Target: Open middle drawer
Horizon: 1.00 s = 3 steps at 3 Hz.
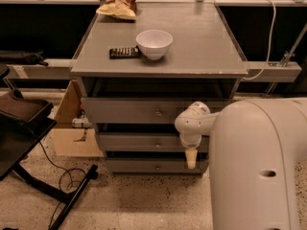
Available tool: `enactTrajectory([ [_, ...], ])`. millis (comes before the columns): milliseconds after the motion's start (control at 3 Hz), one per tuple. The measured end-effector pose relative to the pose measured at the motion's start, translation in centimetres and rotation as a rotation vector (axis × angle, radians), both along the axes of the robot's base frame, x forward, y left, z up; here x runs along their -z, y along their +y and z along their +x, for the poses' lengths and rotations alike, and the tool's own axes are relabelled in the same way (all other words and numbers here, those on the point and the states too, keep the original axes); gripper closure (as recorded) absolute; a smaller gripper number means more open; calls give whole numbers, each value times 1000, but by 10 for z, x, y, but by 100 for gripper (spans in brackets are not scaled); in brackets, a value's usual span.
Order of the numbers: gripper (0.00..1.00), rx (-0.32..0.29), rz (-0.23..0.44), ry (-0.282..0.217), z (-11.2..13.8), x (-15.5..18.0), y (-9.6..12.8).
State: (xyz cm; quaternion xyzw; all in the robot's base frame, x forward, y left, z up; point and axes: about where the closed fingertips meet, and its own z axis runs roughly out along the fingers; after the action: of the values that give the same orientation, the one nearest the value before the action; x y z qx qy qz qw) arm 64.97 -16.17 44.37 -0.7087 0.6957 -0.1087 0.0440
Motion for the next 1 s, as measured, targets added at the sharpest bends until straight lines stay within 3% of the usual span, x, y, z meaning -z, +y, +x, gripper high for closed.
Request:
enactTrajectory([
  [667,0,36,21,48,21,32,1],
  [1000,18,52,46,42,29,40,2],
])
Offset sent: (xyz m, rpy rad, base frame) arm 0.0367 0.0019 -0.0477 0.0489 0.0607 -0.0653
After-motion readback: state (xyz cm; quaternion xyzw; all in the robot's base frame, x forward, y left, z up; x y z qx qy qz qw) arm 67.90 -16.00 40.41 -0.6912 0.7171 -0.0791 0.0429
